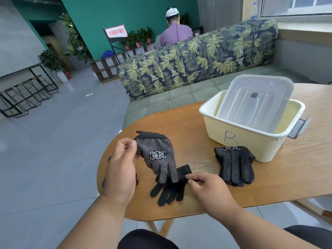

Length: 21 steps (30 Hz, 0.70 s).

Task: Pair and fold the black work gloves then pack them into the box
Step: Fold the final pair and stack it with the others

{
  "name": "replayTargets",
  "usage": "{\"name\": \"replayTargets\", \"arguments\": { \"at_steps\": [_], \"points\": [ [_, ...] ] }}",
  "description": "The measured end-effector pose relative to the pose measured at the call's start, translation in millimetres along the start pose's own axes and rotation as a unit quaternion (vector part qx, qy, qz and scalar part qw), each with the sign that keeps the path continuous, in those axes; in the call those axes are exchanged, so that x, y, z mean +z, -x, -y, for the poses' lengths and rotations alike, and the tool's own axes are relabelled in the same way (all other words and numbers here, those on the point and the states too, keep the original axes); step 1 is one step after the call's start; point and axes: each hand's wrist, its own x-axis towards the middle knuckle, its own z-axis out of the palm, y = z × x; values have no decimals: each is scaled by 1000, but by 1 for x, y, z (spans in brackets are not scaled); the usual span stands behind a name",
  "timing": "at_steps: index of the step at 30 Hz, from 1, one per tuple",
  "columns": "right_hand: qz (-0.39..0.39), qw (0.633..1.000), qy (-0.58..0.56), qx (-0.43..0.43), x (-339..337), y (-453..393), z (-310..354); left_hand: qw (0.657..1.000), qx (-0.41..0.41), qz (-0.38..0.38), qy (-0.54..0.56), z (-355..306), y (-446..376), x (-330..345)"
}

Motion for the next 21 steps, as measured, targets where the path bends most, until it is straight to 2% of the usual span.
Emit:
{"name": "replayTargets", "arguments": {
  "at_steps": [3,6,9,12,14,16,18,21],
  "points": [
    [-40,993,53,-98,-5,15,21,994,-22,-16,102,-21,3,-8],
    [-43,989,-7,-142,-7,34,43,976,-71,-21,205,-41,-1,-23],
    [32,987,-131,-90,-2,51,70,969,-115,-24,216,-58,2,-34],
    [69,975,-203,-49,15,55,94,967,-106,-32,229,-66,6,-45],
    [91,950,-298,-37,25,50,106,965,-104,-42,238,-69,6,-51],
    [81,921,-380,-20,27,42,109,964,-107,-47,240,-73,7,-57],
    [26,922,-387,13,25,32,99,966,-110,-39,229,-74,6,-61],
    [-46,962,-252,97,22,18,54,973,-111,-26,199,-68,6,-61]
  ]
}}
